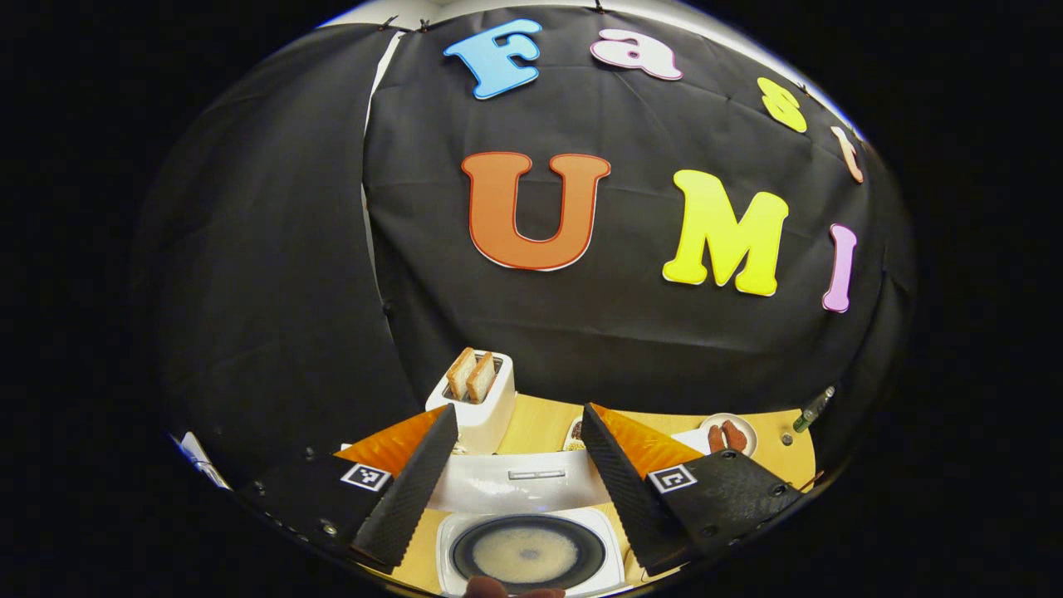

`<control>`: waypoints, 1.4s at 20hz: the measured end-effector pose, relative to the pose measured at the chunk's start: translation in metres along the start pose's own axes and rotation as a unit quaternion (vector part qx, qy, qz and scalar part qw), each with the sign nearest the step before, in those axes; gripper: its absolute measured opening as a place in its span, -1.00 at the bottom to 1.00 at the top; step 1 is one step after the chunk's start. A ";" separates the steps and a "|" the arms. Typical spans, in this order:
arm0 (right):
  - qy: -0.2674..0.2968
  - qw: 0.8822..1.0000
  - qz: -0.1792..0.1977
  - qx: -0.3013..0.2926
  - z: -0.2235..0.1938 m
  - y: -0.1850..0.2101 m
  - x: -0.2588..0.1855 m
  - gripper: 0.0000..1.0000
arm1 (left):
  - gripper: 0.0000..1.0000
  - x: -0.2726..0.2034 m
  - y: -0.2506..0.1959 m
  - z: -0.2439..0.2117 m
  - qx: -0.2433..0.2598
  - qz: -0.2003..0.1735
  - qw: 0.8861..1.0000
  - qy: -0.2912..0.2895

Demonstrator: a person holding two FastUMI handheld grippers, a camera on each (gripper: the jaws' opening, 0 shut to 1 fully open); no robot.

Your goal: Close the left gripper, press the button to open the rice cooker; take a wooden spoon from the chopstick holder with the right hand, scoop a spoonful of rice and pour it into the rice cooker, then put the wooden spoon back into the chopstick holder.

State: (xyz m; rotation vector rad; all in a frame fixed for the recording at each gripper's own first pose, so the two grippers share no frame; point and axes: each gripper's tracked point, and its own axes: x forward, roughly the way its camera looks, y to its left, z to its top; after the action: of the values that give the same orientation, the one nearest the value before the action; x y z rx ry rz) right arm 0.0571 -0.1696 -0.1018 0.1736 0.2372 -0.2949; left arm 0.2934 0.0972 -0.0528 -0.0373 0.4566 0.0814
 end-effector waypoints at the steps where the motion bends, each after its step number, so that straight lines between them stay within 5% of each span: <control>1: 0.002 1.000 0.008 -0.001 -0.001 0.006 0.001 0.98 | 0.94 -0.006 0.000 -0.006 0.000 -0.001 1.000 0.005; 8: 0.019 0.998 0.066 -0.014 -0.012 0.033 0.012 0.97 | 0.94 -0.060 -0.012 -0.064 -0.013 -0.008 0.998 0.060; 13: 0.050 0.993 0.103 -0.009 -0.034 0.050 0.016 1.00 | 0.94 -0.094 -0.022 -0.151 -0.050 -0.020 0.989 0.135; 21: 0.071 0.987 0.136 -0.037 -0.046 0.064 0.012 1.00 | 0.94 -0.098 -0.025 -0.239 -0.078 -0.014 0.973 0.216; 28: 0.073 0.987 0.141 -0.034 -0.043 0.059 0.022 0.99 | 0.92 -0.089 -0.025 -0.265 -0.056 0.003 0.970 0.237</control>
State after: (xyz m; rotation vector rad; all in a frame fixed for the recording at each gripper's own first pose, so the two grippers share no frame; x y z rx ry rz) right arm 0.0874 -0.1110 -0.1404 0.1592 0.3625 0.0071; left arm 0.0996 0.0519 -0.2503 -0.1696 0.9312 0.1043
